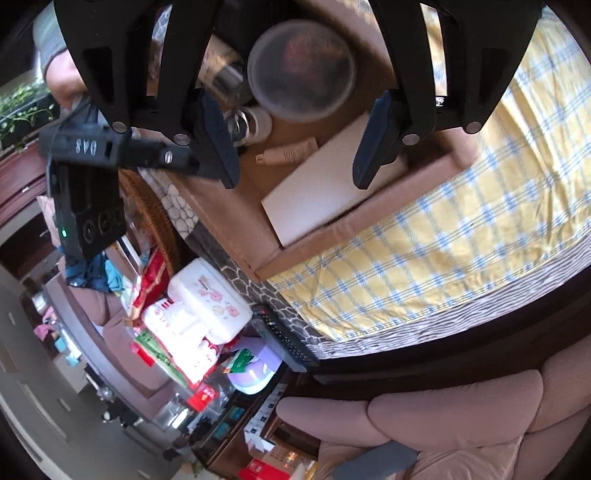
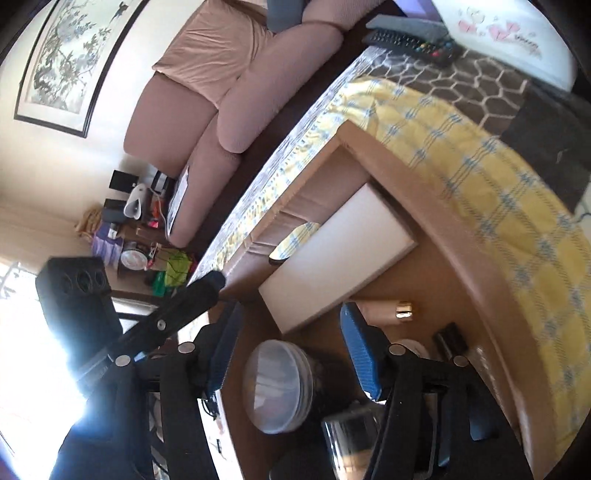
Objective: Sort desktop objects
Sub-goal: 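Lower the white box into the cardboard box with the left gripper and release, then withdraw both grippers from the box toward the table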
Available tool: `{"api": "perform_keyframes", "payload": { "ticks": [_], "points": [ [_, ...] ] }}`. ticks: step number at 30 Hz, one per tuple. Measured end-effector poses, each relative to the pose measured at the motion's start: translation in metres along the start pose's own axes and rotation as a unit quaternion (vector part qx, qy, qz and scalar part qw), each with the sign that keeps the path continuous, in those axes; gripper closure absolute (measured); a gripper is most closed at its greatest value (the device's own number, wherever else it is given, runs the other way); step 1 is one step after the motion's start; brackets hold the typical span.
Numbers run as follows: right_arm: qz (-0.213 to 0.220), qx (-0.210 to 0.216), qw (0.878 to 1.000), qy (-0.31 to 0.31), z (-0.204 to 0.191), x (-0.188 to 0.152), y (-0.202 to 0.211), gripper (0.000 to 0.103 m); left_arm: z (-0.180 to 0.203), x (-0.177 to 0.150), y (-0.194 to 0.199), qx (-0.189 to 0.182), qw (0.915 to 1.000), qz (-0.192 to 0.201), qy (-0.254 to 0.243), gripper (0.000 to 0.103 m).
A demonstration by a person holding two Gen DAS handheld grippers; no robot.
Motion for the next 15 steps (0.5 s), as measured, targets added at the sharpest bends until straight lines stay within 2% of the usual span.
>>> {"api": "perform_keyframes", "payload": {
  "ticks": [1,6,11,13,15],
  "points": [
    [0.000,-0.005,1.000,0.002,-0.001,-0.002,0.004,0.038,0.001,-0.005,0.007,0.004,1.0000,0.003,-0.002,0.035],
    [-0.003,-0.016,1.000,0.020,-0.020,-0.018,0.015,0.024,0.005,-0.036,0.043,0.010,0.9999,0.013,-0.001,0.005],
    [0.000,-0.028,0.999,0.030,-0.040,-0.030,0.023,0.015,0.008,-0.071,0.079,0.001,0.9995,0.026,0.018,0.000],
    [0.001,-0.035,0.999,0.032,-0.045,-0.041,0.031,0.005,0.008,-0.086,0.093,-0.006,0.9990,0.030,0.031,0.000],
    [0.002,-0.041,0.999,0.034,-0.051,-0.053,0.037,0.000,0.007,-0.103,0.108,-0.012,0.9983,0.036,0.045,0.000]
  ]
}}
Point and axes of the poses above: each gripper's, at about its wrist camera, not at the fingertips, and y roughly against the way its jaws point, z to its right, x to its top, the point moved 7 cm from there along -y, roughly the way its jaws point, and after that the axes turned 5 degrees about y, right-handed, at the moved point
